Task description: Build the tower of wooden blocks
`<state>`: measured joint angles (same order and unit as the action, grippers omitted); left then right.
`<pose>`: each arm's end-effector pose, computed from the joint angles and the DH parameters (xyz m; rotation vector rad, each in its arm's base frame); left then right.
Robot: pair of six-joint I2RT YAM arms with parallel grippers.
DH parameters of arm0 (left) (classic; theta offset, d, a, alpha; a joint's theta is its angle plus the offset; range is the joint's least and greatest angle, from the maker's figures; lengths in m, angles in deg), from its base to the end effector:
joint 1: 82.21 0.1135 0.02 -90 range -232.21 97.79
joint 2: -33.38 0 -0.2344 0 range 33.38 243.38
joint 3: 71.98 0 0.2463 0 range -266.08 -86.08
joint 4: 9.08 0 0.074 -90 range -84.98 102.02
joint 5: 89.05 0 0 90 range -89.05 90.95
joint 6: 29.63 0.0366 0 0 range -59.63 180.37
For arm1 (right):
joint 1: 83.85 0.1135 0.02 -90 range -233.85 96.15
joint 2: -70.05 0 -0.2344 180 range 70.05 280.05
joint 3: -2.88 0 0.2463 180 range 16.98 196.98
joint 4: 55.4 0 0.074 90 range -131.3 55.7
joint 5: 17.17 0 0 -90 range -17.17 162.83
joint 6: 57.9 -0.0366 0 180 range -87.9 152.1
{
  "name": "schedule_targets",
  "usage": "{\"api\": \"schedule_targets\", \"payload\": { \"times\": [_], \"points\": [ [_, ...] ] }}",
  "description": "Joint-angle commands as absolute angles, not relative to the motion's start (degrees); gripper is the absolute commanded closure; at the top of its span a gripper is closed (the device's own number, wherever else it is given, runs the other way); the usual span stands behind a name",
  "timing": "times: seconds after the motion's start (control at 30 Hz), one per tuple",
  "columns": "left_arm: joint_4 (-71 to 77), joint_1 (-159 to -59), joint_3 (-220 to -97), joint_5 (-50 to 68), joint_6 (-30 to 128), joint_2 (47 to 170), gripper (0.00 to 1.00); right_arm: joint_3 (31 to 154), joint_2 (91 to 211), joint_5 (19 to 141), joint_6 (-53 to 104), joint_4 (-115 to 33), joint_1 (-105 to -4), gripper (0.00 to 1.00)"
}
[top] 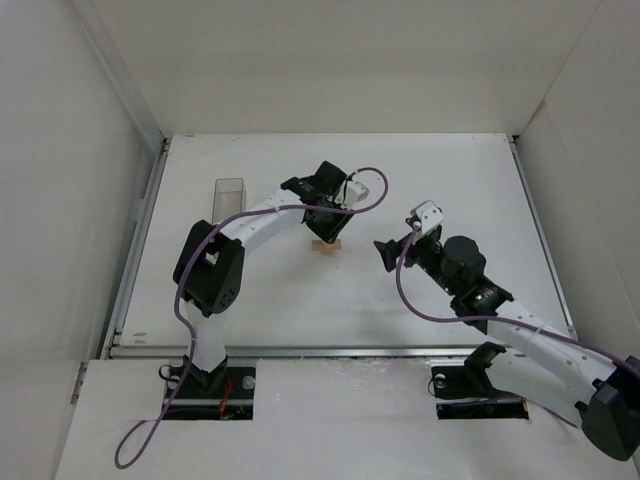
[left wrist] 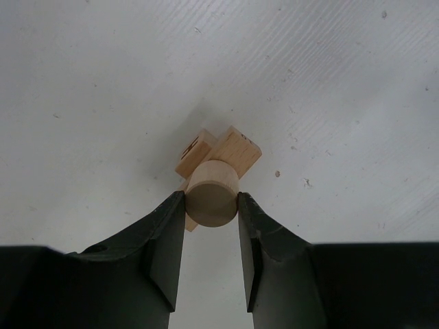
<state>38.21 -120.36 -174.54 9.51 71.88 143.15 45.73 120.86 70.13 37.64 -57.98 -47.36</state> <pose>0.3172 -0.2561 0.2135 1.1250 2.2861 -0.3734 0.1826 0.1329 0.2507 -0.5680 1.5788 0.3693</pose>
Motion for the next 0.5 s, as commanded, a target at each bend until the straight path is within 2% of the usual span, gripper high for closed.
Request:
{"api": "schedule_targets", "payload": {
  "times": [0.0, 0.47],
  "points": [
    [37.89, -120.61, -173.62, 10.53, 71.97, 141.13, 1.00, 45.28, 119.36, 68.96, 36.85, -59.05, -46.93, 0.00],
    [39.47, -120.61, -175.02, 7.81, 72.50, 141.13, 1.00, 45.28, 118.83, 68.96, 37.38, -58.52, -46.93, 0.00]
  ]
}}
